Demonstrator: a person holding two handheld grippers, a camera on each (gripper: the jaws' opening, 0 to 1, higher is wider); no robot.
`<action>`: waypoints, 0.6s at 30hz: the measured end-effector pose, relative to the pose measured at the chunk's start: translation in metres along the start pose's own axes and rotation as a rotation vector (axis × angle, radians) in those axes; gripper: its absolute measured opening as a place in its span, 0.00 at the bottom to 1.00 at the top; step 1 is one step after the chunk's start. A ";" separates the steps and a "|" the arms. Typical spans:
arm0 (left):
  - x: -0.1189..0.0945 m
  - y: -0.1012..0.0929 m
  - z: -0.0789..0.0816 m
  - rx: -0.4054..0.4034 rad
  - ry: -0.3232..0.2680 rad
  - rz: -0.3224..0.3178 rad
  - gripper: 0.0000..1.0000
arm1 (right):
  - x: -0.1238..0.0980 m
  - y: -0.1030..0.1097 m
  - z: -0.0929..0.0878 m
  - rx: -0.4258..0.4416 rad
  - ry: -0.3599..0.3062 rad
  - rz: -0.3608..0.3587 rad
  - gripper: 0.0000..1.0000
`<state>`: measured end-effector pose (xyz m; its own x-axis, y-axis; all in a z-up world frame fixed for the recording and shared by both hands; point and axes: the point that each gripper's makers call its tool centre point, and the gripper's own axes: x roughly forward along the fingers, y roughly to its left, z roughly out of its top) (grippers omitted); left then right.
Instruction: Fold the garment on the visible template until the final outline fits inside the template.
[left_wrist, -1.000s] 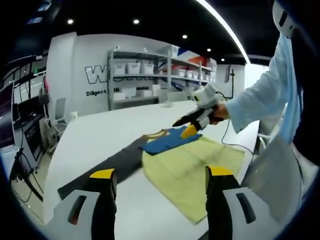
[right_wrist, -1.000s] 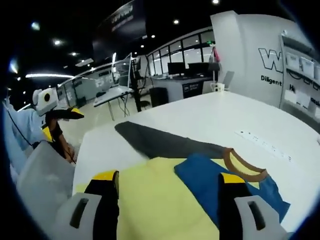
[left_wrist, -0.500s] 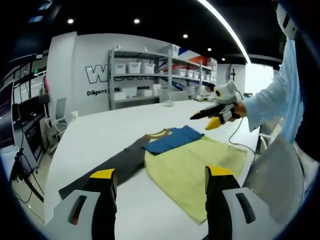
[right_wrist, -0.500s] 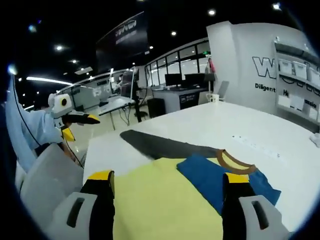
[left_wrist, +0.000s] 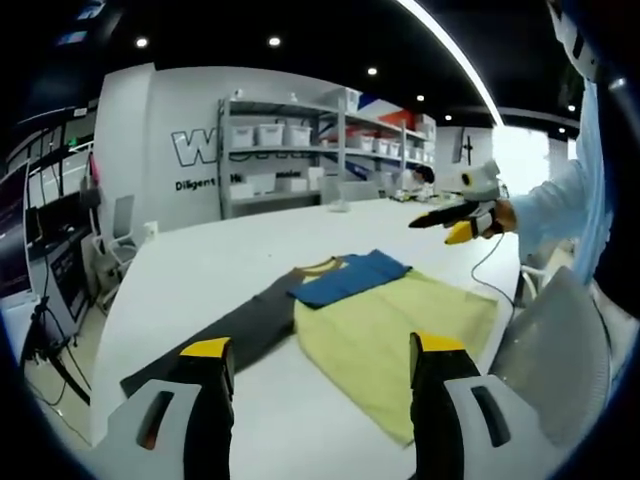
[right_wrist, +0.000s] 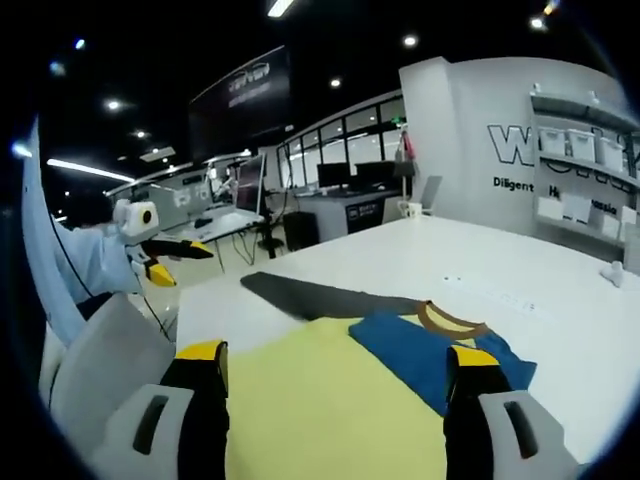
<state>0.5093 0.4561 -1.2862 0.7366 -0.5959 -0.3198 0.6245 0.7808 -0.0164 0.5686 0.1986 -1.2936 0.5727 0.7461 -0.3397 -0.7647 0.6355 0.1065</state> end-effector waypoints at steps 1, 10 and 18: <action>0.000 0.001 0.000 -0.002 0.000 0.004 0.70 | -0.003 0.000 -0.001 0.001 -0.002 -0.006 0.88; 0.000 0.004 0.001 -0.008 0.000 0.017 0.70 | -0.033 0.001 -0.021 0.043 -0.005 -0.048 0.88; 0.002 0.002 0.006 -0.003 -0.004 0.014 0.70 | -0.048 -0.001 -0.023 0.049 -0.023 -0.061 0.89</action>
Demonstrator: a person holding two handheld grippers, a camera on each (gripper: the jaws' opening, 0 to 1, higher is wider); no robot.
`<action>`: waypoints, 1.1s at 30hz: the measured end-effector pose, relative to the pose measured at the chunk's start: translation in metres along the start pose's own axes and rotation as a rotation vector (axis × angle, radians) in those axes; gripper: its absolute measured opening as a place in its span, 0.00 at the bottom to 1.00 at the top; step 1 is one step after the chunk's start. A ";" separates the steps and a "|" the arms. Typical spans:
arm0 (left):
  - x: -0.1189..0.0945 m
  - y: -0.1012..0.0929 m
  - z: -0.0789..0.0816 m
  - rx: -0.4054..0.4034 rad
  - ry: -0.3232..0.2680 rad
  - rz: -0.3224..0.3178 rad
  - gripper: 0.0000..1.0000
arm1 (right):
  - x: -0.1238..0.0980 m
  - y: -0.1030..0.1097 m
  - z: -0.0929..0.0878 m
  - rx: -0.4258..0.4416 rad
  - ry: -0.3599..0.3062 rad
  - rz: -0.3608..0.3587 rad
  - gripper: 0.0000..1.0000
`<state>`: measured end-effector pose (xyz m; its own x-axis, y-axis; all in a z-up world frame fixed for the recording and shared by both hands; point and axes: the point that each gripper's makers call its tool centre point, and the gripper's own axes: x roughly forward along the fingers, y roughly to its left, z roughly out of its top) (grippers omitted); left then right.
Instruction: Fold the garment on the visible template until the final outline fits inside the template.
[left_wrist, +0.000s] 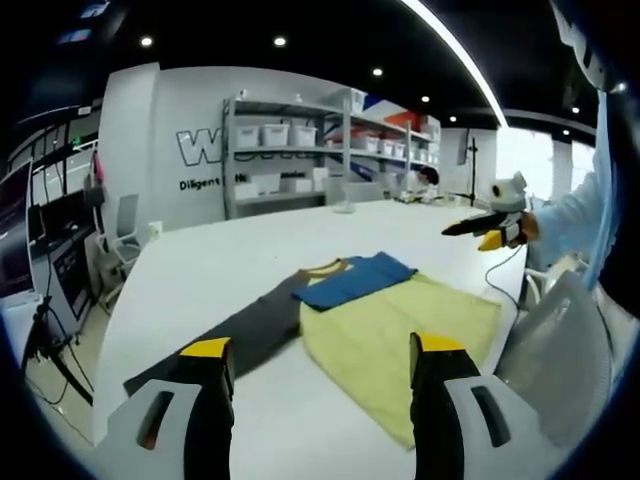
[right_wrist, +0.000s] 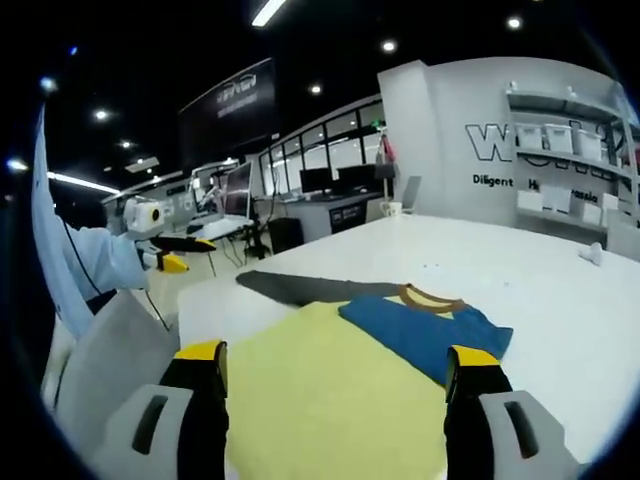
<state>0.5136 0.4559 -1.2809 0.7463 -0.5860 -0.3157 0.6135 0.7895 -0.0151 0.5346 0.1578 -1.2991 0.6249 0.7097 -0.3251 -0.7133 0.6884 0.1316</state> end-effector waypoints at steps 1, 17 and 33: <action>0.001 0.000 0.000 -0.002 0.001 0.000 0.70 | -0.002 -0.001 -0.001 0.003 0.000 -0.001 0.89; 0.007 0.001 -0.005 -0.012 0.014 0.004 0.69 | -0.021 0.001 -0.019 0.028 0.000 0.003 0.90; 0.010 0.021 -0.008 -0.032 0.009 0.041 0.70 | -0.017 0.000 -0.020 0.039 -0.002 0.010 0.90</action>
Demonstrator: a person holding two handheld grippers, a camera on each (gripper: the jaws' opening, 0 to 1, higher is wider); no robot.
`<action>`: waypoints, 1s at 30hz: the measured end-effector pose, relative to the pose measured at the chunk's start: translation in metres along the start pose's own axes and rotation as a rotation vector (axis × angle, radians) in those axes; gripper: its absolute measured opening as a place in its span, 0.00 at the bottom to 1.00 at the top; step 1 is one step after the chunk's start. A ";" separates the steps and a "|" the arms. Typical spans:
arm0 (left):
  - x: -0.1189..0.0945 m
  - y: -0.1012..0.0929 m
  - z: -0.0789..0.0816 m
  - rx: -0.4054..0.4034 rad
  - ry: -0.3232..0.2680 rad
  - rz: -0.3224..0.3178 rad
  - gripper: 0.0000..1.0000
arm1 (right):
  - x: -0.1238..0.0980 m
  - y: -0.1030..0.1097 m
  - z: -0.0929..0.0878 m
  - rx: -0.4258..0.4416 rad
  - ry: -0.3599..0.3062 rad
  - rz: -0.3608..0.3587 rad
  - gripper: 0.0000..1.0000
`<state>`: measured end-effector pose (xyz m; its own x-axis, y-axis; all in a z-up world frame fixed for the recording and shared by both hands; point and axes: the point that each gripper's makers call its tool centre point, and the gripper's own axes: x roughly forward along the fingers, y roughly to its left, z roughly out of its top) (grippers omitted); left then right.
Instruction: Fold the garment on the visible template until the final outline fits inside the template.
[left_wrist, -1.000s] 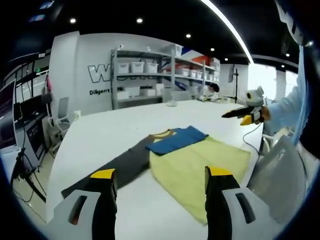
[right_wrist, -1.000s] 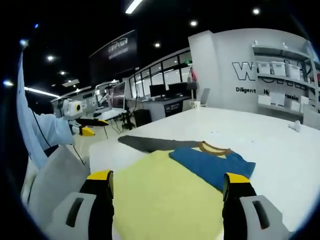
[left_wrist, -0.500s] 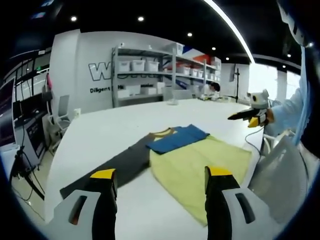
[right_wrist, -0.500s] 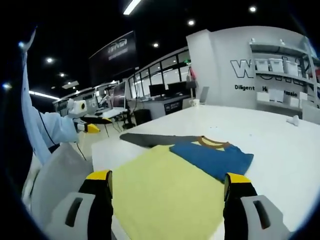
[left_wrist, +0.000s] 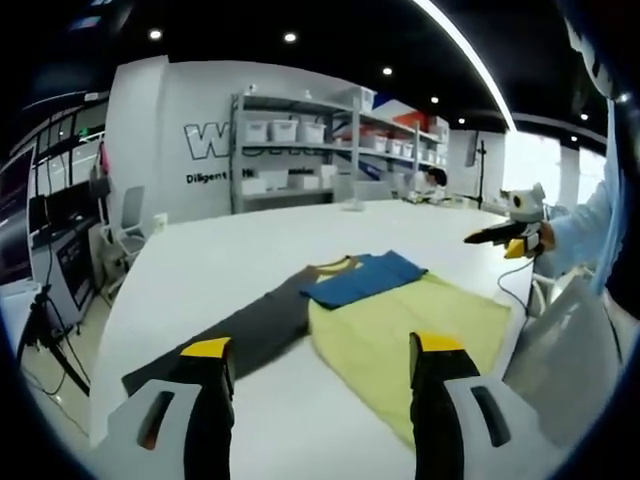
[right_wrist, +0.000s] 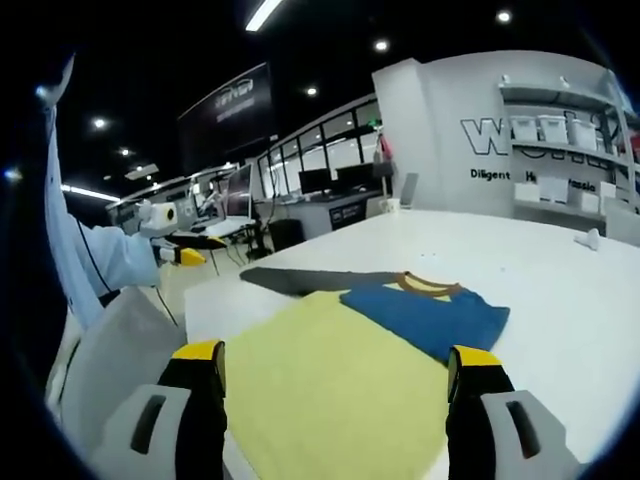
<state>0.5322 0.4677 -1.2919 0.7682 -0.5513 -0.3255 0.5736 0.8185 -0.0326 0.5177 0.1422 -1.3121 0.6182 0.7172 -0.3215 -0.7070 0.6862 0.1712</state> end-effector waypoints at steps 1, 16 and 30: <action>0.000 0.004 0.000 -0.001 0.000 0.008 0.70 | 0.000 0.000 0.000 0.002 0.000 -0.001 0.90; -0.002 0.115 -0.031 -0.158 0.179 0.302 0.69 | -0.002 -0.009 -0.011 0.036 0.018 -0.028 0.89; 0.007 0.187 -0.071 -0.396 0.269 0.456 0.56 | 0.000 -0.021 -0.016 0.055 0.037 -0.054 0.88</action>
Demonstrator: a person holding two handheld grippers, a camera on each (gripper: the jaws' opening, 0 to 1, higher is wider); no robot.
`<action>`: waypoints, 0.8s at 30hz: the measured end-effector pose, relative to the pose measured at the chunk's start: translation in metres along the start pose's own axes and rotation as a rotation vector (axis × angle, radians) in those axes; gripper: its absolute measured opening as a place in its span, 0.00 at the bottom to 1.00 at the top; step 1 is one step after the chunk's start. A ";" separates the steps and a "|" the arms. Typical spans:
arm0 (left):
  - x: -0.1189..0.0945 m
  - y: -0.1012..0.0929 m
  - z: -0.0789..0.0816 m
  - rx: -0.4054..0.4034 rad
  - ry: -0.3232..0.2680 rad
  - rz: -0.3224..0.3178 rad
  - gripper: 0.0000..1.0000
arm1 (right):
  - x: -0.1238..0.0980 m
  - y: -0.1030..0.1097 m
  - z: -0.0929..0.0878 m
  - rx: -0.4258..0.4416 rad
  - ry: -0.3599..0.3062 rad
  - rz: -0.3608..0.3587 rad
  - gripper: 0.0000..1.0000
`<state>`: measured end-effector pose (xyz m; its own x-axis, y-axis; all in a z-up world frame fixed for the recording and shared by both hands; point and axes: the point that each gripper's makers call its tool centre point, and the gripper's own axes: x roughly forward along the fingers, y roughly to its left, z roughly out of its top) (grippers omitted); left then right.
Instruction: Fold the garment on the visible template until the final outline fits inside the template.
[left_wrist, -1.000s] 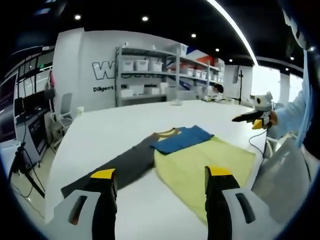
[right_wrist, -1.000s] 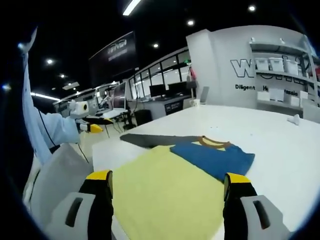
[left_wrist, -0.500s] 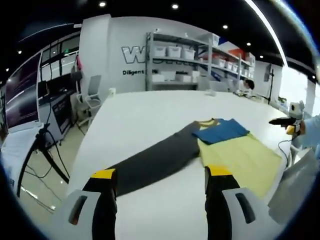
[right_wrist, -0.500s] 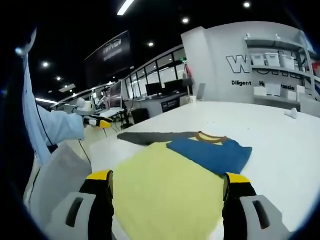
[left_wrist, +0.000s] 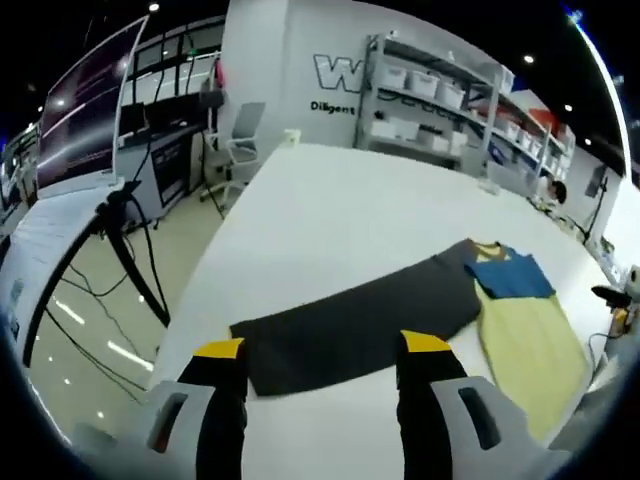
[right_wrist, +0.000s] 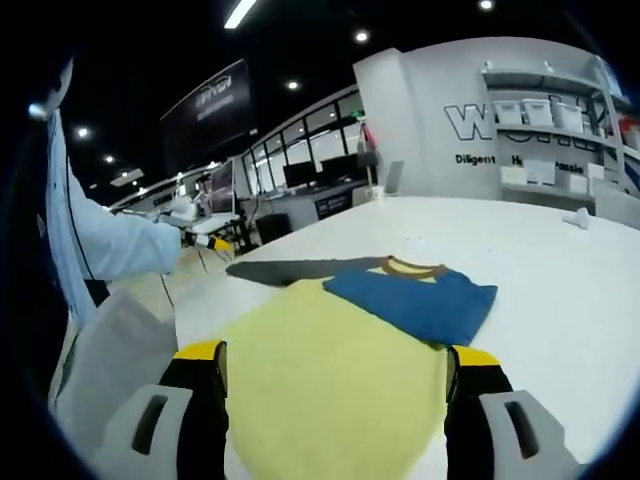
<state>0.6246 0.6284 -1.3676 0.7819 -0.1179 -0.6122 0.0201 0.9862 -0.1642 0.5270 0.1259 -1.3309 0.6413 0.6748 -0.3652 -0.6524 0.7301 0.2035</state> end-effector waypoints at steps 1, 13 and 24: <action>0.003 0.005 0.000 -0.011 -0.006 0.015 0.55 | 0.001 -0.001 0.001 0.002 -0.001 -0.002 0.88; 0.029 0.037 -0.019 -0.155 0.094 0.133 0.43 | 0.004 -0.006 0.005 0.002 0.005 -0.017 0.88; 0.043 0.047 -0.022 -0.138 0.140 0.196 0.39 | -0.001 -0.011 0.002 0.016 0.015 -0.039 0.87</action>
<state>0.6453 0.6671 -1.4184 0.6686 0.0490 -0.7421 -0.2154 0.9678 -0.1303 0.5342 0.1174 -1.3310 0.6598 0.6441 -0.3871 -0.6204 0.7576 0.2030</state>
